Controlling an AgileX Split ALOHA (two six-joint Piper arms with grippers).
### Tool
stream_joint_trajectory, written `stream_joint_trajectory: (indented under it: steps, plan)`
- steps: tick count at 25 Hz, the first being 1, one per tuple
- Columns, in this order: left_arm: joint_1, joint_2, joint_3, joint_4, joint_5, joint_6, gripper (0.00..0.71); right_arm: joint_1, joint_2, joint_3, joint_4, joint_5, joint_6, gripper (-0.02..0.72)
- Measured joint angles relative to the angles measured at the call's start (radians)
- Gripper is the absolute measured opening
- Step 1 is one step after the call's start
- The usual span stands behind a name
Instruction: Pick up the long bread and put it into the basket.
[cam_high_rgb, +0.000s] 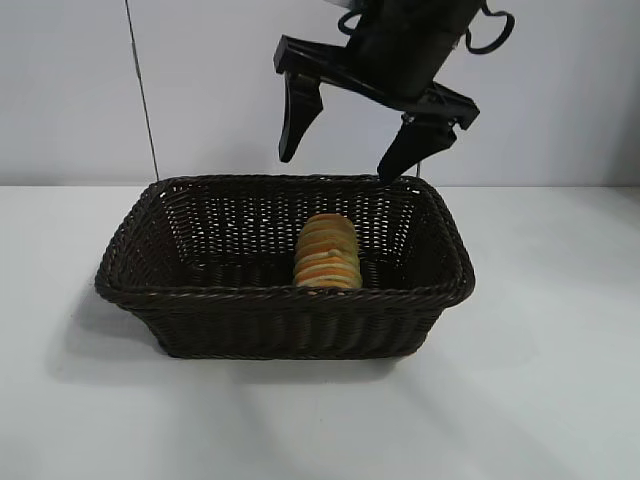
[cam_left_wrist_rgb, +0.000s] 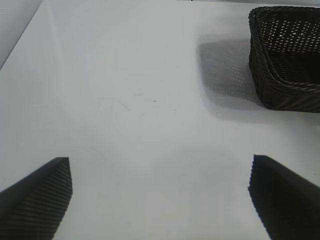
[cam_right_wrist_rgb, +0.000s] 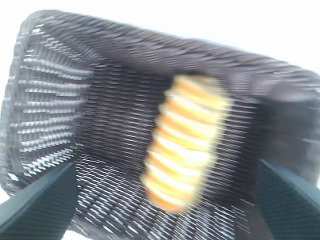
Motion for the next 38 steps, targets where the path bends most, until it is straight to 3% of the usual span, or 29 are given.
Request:
stream_joint_trajectory:
  steps: [8,23,31,34,38]
  plan:
    - [0.0,0.0,0.0,-0.015,0.0,-0.003,0.694,-0.145,0.0,-0.18,-0.063,0.155,-0.014,0.694]
    - [0.0,0.0,0.0,-0.015,0.0,-0.003,0.694,-0.51,-0.018,-0.202,-0.167,0.169,-0.146,0.695]
    - [0.0,0.0,0.0,-0.015,0.0,-0.003,0.694,-0.689,-0.019,-0.202,-0.143,0.17,-0.152,0.695]
    - [0.0,0.0,0.0,-0.015,0.0,-0.003,0.694,-0.719,-0.035,-0.202,-0.096,0.173,-0.152,0.695]
    - [0.0,0.0,0.0,-0.015,0.0,-0.003,0.694,-0.724,-0.099,-0.199,-0.078,0.173,-0.163,0.695]
